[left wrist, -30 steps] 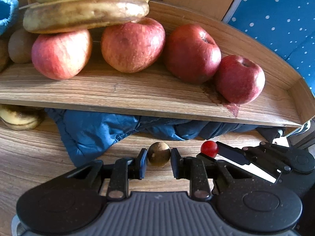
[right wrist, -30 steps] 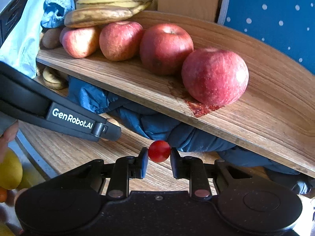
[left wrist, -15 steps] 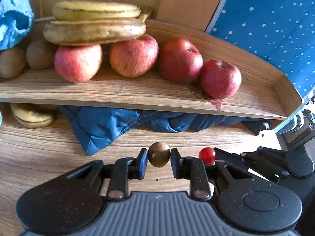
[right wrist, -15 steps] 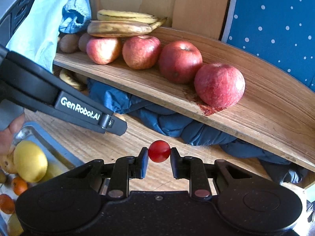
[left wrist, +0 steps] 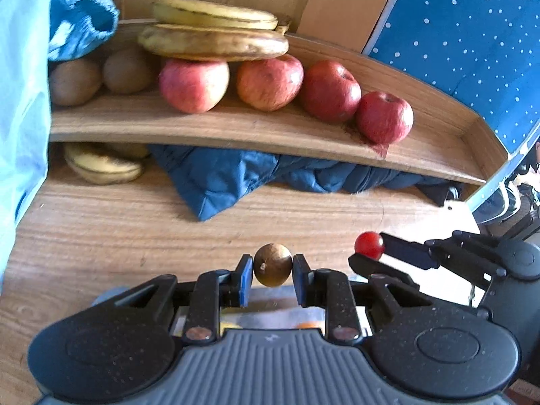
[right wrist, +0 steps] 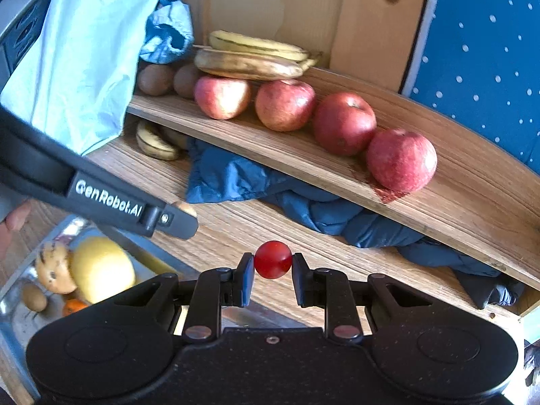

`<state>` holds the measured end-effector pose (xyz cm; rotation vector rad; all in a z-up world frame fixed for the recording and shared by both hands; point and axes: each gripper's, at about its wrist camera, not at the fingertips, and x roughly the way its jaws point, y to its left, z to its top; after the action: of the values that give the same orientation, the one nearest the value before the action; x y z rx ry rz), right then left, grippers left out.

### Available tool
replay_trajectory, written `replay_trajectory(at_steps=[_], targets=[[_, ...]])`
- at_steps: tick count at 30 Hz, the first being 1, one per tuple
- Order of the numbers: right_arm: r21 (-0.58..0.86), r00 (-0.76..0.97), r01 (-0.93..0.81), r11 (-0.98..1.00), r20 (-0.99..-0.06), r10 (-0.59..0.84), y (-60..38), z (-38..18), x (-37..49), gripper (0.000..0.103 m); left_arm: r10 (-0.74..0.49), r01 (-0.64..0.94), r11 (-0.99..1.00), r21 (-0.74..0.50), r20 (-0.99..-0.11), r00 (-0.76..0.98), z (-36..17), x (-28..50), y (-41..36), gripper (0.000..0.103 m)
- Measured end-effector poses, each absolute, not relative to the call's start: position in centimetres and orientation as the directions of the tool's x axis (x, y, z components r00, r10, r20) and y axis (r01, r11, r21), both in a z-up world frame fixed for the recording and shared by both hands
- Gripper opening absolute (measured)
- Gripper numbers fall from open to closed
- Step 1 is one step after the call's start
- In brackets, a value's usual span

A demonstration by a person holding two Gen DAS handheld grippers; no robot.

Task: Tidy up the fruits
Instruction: 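Carry the kiwi and cherry tomato over the tray with both tools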

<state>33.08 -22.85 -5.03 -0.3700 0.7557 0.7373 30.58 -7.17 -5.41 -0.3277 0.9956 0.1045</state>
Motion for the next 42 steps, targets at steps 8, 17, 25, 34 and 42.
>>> replay_trajectory(at_steps=[8,17,25,34,42], targets=[[-0.07,0.495,-0.738,0.671,-0.732,0.468,-22.4,-4.4,30.1,0.025,-0.078,-0.221,0.948,-0.227,-0.843,0.532,-5.4,27.4,-6.7,0.027],[-0.089,0.484,-0.756,0.648,-0.743,0.462,-22.4,-4.1,26.0,0.025,-0.103,-0.179,0.954,-0.239,-0.827,0.553,-4.6,24.9,-6.9,0.027],[-0.091,0.476,-0.76,0.643,-0.752,0.457,-22.2,-4.0,23.8,0.025,-0.148,-0.141,0.954,-0.264,-0.825,0.545,-4.6,23.0,-7.4,0.027],[-0.088,0.459,-0.76,0.644,-0.774,0.435,-21.8,-4.4,22.4,0.025,-0.172,-0.139,0.949,-0.281,-0.836,0.521,-5.1,21.8,-7.2,0.027],[-0.092,0.458,-0.753,0.652,-0.785,0.418,-21.7,-4.6,21.6,0.025,-0.175,-0.141,0.95,-0.278,-0.85,0.496,-5.5,21.4,-7.4,0.027]])
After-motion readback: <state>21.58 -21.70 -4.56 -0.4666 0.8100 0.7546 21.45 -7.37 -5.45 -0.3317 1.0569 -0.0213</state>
